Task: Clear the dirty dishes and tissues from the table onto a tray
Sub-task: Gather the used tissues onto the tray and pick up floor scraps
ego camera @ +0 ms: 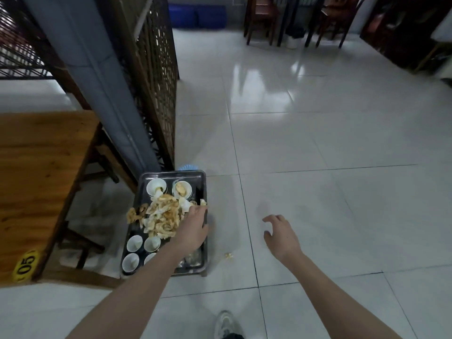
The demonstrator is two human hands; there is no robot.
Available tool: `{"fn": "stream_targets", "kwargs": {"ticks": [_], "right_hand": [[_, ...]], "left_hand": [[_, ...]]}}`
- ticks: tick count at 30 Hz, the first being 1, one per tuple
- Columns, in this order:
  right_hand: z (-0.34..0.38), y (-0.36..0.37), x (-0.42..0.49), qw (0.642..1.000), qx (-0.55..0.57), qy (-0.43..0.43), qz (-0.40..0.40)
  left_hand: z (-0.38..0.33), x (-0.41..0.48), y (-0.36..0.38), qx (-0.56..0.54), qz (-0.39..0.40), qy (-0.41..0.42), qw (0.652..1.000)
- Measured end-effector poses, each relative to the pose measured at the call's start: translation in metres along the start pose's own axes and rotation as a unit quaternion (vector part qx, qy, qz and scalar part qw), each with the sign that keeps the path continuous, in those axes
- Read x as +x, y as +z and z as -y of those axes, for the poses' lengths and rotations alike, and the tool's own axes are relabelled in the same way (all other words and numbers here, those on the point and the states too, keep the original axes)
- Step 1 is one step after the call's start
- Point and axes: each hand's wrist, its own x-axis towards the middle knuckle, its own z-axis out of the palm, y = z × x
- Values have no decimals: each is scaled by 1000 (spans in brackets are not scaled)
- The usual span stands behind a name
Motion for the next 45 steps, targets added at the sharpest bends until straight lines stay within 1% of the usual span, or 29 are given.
{"fn": "stream_targets", "kwargs": {"ticks": [8,10,14,16,21,26,31,33,37,39,45], "right_hand": [[-50,30,44,997,2,-40,59],[-68,41,52,996,-3,-53,78],[-100,62,71,992,-11,-71,106],[-116,76,79,991,-4,-69,118],[-156,136,90,984,1,-99,146],[-195,210,113,980,8,-121,155],[-237,288,140,979,14,-129,155],[-252,319,153,979,11,-138,150],[-273,378,178,978,15,-143,153],[-282,408,189,976,10,-158,152],[-299,482,223,972,-3,-181,150]], "left_hand": [[-13,21,49,59,31,-58,996],[-15,19,67,59,35,-77,995],[-17,21,102,42,11,-121,992],[-18,21,123,36,13,-142,989],[-7,31,188,36,29,-156,987],[34,44,257,13,18,-167,986],[91,48,339,-15,12,-182,983],[114,52,371,-11,7,-188,982],[159,62,427,13,22,-188,982],[181,66,452,16,14,-194,981],[234,71,511,36,4,-208,977]]}}
